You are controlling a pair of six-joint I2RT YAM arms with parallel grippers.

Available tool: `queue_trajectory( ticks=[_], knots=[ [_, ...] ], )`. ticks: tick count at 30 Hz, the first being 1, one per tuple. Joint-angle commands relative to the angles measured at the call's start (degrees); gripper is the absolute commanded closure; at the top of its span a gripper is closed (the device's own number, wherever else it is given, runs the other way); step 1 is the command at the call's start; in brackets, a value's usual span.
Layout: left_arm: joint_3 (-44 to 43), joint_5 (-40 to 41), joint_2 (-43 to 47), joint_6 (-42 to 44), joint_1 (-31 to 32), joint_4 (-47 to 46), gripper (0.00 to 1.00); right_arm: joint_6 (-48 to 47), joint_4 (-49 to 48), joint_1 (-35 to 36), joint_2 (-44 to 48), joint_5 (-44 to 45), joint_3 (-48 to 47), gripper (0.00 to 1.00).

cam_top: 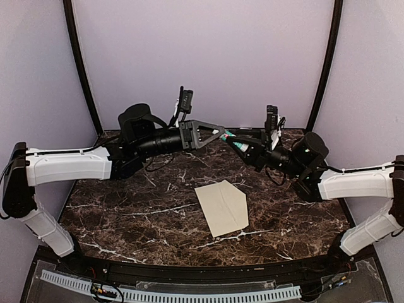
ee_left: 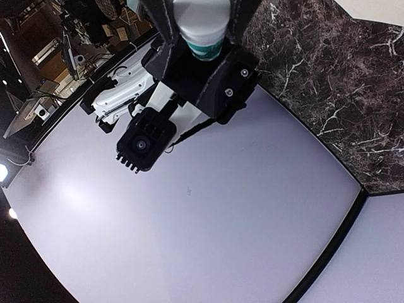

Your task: Place the letter into the envelope and seal it

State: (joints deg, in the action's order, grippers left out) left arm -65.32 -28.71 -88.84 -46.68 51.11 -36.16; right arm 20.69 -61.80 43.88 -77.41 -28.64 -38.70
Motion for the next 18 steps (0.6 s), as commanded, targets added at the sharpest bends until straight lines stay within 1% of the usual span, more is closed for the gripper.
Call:
queue_trajectory(
  ticks=[1, 4, 6, 9, 10, 12, 13, 15, 18],
  knots=[
    [-0.5, -1.1, 0.8, 0.4, 0.2, -3.1, 0.97, 0.3, -1.4, 0.3, -1.1, 0.2, -1.5, 0.71],
    [-0.6, -1.0, 0.3, 0.4, 0.2, -3.3, 0.97, 0.0, -1.1, 0.3, -1.2, 0.1, -1.6, 0.77],
    [-0.7, -1.0, -0.1, 0.3, 0.2, -3.4, 0.97, -0.1, -1.1, 0.3, -1.4, -0.2, -1.6, 0.85],
    [-1.0, -1.2, -0.5, 0.4, 0.2, -3.4, 0.97, 0.0, -1.3, 0.3, -1.6, -0.4, -1.5, 1.00],
    [-1.1, -1.3, -0.7, 0.5, 0.2, -3.3, 0.96, 0.1, -1.4, 0.3, -1.5, -0.5, -1.3, 1.00],
    [-1.1, -1.1, -0.5, 1.1, 0.2, -2.9, 0.87, 0.0, -1.6, 0.3, -1.3, -0.5, -1.0, 1.00],
    [-1.1, -0.6, -0.5, 1.6, 0.2, -2.3, 0.73, -0.1, -1.5, 0.3, -1.2, -0.7, -0.9, 1.00],
    [-1.0, 0.6, 0.2, 2.6, 0.2, -1.3, 0.59, -0.3, -1.4, 0.3, -1.0, -1.3, -0.7, 1.00],
    [-1.4, 1.5, 0.5, 3.5, 0.2, -0.3, 0.55, -0.5, -1.2, 0.3, -1.1, -2.1, -0.7, 1.00]
  ],
)
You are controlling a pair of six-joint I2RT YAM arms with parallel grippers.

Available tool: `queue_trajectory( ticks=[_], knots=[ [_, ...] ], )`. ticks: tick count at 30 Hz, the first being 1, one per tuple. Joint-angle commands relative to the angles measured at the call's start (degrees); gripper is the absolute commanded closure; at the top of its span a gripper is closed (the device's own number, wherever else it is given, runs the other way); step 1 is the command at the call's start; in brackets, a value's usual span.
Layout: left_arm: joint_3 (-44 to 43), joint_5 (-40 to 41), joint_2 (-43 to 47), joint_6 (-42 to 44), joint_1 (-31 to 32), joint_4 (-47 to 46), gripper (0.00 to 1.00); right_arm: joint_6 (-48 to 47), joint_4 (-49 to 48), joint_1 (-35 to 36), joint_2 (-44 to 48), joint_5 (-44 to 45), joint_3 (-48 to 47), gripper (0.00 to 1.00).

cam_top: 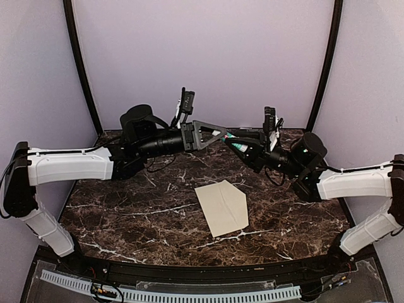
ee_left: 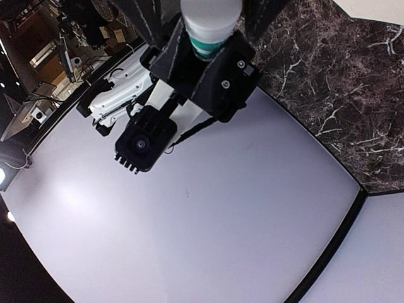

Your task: Place the letter into the envelope and seal it

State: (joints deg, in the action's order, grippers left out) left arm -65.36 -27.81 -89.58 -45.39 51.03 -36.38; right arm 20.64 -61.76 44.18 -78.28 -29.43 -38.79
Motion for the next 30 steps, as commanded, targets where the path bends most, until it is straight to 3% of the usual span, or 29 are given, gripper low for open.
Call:
queue_trajectory(
  ticks=[1, 13, 19, 21, 30],
  knots=[
    [-1.5, 0.7, 1.2, 2.2, 0.3, 0.1, 0.55, -0.6, -1.2, 0.0, -0.3, -1.6, -0.7, 1.00],
    [-1.1, 3.9, 1.8, 2.9, 0.3, 1.0, 0.68, -1.2, -1.2, 0.0, -0.8, -2.0, -0.7, 1.00],
    [-0.5, 5.7, 2.3, 2.9, 0.3, 1.3, 0.91, -1.3, -1.4, 0.0, -1.2, -2.3, -0.8, 1.00],
    [-0.3, 6.3, 2.4, 2.8, 0.3, 1.2, 0.94, -1.3, -1.6, 0.0, -1.1, -2.4, -0.6, 1.00],
    [3.9, 11.5, 6.8, 1.6, -0.9, 2.6, 0.97, -2.1, -1.6, -0.5, 1.2, -1.3, 4.3, 1.00]
  ],
)
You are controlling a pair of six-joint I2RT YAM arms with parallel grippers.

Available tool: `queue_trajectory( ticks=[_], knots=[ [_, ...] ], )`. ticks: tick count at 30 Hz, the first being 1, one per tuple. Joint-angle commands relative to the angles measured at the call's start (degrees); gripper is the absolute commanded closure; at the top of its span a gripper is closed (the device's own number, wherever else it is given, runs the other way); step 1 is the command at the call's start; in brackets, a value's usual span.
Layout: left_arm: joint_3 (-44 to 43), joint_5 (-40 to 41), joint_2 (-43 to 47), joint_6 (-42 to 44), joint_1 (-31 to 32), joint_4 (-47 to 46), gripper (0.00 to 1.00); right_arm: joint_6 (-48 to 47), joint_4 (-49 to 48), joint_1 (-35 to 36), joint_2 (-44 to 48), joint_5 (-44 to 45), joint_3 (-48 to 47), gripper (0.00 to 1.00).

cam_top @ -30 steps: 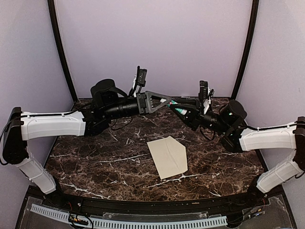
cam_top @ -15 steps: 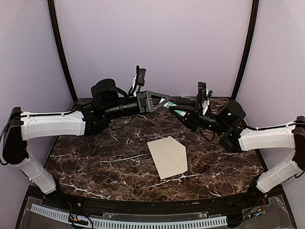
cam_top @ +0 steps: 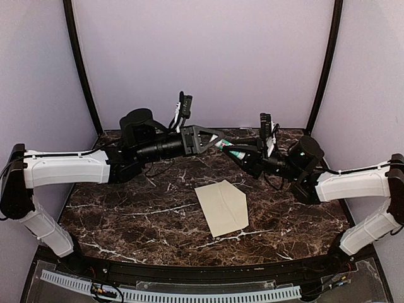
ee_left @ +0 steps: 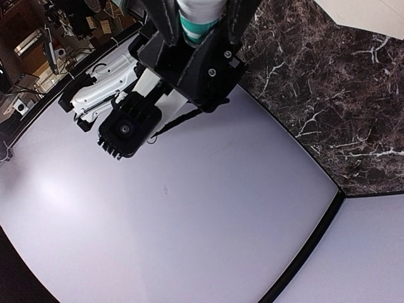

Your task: Place the letter into the envelope and seal it

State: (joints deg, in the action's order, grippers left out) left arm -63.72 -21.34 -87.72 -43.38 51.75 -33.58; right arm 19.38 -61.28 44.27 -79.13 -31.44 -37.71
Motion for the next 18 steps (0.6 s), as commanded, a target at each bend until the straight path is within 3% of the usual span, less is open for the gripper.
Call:
queue_trajectory(
  ticks=[1, 9, 13, 18],
  knots=[
    [2.7, 5.5, 5.5, -1.1, -2.3, -0.2, 0.97, -0.6, -2.7, -0.7, 2.2, 0.8, 4.1, 1.00],
    [8.1, 6.2, 9.0, -3.9, -5.7, 0.9, 0.95, 0.8, -4.0, -0.9, 3.7, 2.0, 10.0, 1.00],
    [8.5, 13.5, 12.1, 2.2, -6.1, 15.4, 0.91, 0.1, 2.7, -1.0, 7.1, 5.3, 11.0, 1.00],
    [11.2, 31.6, 13.5, 5.9, -6.1, 38.0, 0.90, -1.0, 21.3, -1.0, 10.8, 13.0, 8.0, 1.00]
  ],
)
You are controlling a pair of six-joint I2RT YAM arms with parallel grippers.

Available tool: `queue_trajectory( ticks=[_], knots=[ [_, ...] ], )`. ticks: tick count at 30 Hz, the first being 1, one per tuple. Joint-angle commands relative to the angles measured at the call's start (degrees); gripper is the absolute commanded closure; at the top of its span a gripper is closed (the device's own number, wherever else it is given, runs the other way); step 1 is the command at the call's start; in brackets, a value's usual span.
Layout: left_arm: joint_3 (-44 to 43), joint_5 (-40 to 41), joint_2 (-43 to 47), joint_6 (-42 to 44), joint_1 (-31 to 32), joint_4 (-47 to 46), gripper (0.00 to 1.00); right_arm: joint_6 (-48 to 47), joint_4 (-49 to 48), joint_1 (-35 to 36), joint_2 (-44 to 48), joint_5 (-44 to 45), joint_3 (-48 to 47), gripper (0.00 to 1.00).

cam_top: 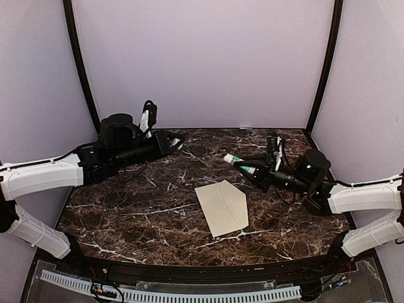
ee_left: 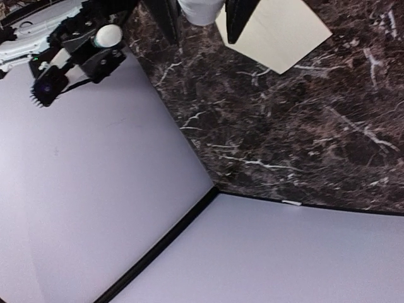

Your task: Place the letter into the envelope and seal it

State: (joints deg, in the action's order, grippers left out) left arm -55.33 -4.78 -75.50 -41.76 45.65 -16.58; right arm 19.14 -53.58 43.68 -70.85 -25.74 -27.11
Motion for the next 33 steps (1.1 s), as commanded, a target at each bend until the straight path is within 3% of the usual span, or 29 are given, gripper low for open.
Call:
queue_trajectory(
  ticks=[1, 6, 14, 23, 27, 33],
  knots=[
    [3.3, 16.3, 1.0, 4.2, 0.0, 23.3, 0.90, -0.8, 17.0, -0.4, 2.8, 8.4, -3.5, 1.00],
    [5.5, 17.0, -2.7, 2.2, -0.1, 35.3, 0.89, 0.3, 30.6, -0.3, 3.7, 13.3, -7.8, 1.00],
    [10.2, 12.1, -9.2, 0.0, -0.6, 34.8, 0.87, -0.8, 42.1, 0.0, 4.9, 17.9, -11.9, 1.00],
    [11.6, 12.0, -13.1, -0.1, -0.6, 33.2, 0.84, -1.5, 44.7, 0.1, 6.1, 19.4, -12.1, 1.00],
    [13.0, 12.3, -12.8, -0.3, -0.6, 32.6, 0.76, -1.6, 45.9, 0.2, 5.6, 20.2, -12.4, 1.00],
    [14.2, 12.2, -10.8, -0.2, -0.6, 32.0, 0.56, -0.9, 50.8, 0.2, 4.6, 21.3, -14.9, 1.00]
  ],
)
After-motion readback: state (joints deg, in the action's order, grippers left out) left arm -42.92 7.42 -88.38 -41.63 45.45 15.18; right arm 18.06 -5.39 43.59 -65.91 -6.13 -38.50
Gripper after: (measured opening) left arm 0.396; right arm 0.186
